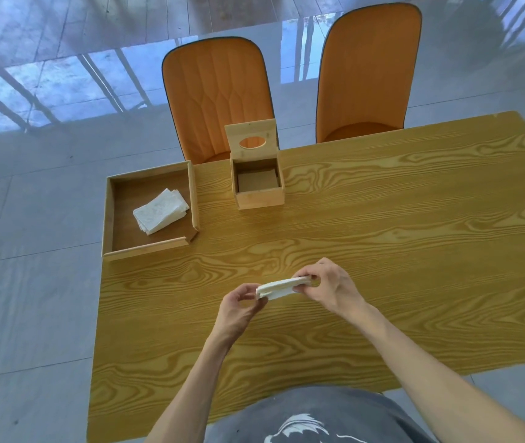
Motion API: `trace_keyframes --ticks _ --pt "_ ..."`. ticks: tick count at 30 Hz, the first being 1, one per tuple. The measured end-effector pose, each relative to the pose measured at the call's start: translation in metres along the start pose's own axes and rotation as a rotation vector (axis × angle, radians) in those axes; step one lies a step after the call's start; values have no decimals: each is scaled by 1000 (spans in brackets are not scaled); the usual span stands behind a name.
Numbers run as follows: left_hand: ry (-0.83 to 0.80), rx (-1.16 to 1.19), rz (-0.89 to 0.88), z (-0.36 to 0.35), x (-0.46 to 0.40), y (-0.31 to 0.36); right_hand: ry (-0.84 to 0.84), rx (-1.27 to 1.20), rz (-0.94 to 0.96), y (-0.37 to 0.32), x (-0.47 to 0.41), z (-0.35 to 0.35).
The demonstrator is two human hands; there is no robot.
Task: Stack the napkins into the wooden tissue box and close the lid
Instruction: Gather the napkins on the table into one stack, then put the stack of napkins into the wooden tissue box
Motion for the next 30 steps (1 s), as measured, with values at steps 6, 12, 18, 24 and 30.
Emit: trace_keyframes --ticks 6,12,18,24,30 --pt "46 -287 -163 -2 3 8 -30 28 51 2 4 -7" --pt "48 -231 -139 -6 -4 20 -2 -24 24 3 4 -1" --pt "62 -263 -242 10 -39 73 61 -87 75 -19 -39 31" --pt "162 -302 -397 41 -88 160 241 -7 226 -52 -126 74" --pt "252 -282 -442 59 -137 204 382 9 251 -73 -186 92"
Point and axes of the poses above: each hand's wrist, its own x-axis away from the middle knuckle, its own z-axis out of the back of the hand, y = z × x, the point moved 4 cm from there along -x, towards the middle knuckle, and after that the axes turned 4 degrees about y, right-handed, at the moved point
